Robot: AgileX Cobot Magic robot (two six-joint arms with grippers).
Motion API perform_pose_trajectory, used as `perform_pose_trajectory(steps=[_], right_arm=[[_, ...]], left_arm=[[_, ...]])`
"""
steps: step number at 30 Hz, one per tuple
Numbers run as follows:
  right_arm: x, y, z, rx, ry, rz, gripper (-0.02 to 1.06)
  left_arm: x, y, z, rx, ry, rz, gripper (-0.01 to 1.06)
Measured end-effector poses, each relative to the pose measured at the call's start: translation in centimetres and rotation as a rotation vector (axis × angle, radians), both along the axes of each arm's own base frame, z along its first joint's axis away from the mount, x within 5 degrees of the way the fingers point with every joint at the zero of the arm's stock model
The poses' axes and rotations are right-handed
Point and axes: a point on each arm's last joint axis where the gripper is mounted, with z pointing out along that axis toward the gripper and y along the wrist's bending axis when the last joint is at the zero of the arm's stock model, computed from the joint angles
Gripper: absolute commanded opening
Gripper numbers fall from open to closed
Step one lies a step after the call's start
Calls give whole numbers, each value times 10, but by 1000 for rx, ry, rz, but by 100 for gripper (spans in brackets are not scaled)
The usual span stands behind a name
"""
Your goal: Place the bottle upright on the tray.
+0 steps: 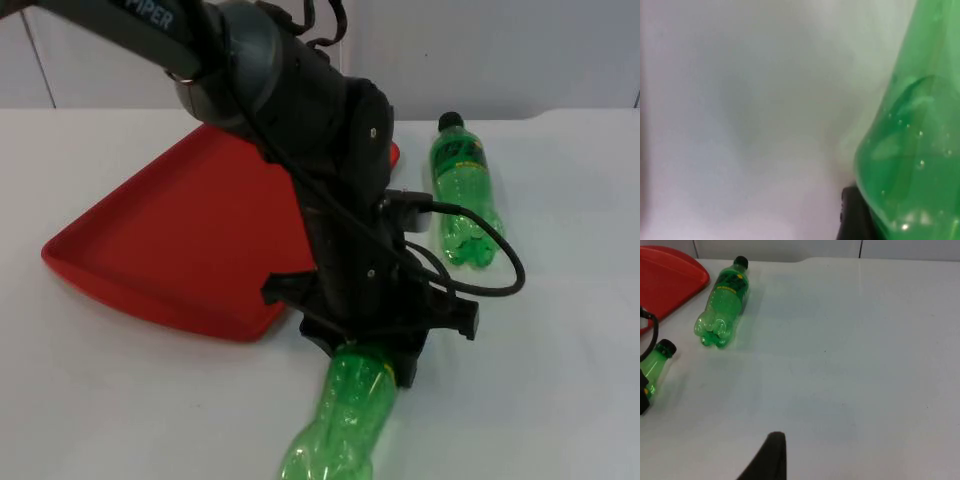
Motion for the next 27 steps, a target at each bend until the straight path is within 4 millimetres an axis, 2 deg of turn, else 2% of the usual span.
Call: perform_pose_trajectory(steps=[4,8,9,10,13,14,19,20,24,25,27], right_arm=[[0,0,0,0,0,0,105],[0,0,0,0,0,0,105],[0,0,0,0,0,0,105],[0,0,0,0,0,0,105],[0,0,0,0,0,0,105],[0,0,0,0,0,0,105],[0,0,0,0,0,0,105],[0,0,0,0,0,0,105],[0,0,0,-2,0,1,105],[0,0,0,-2,0,1,105],[0,0,0,-2,0,1,105]], left_arm=[[0,-1,8,-12,-14,-25,0],[4,-3,46,-82,-115,-56,0],[4,-3,46,-82,-115,-56,0],[5,-4,68,-126,-181,-66,0],[9,-2,114,-197,-353,-102,0],[9,-2,114,-197,-353,-102,0],[8,15,199,-268,-691,-154,0],[8,15,199,-268,-691,-154,0],[10,43,258,-355,-904,-96,0],[10,43,258,-355,-904,-96,0],[15,68,284,-388,-1016,-33,0]])
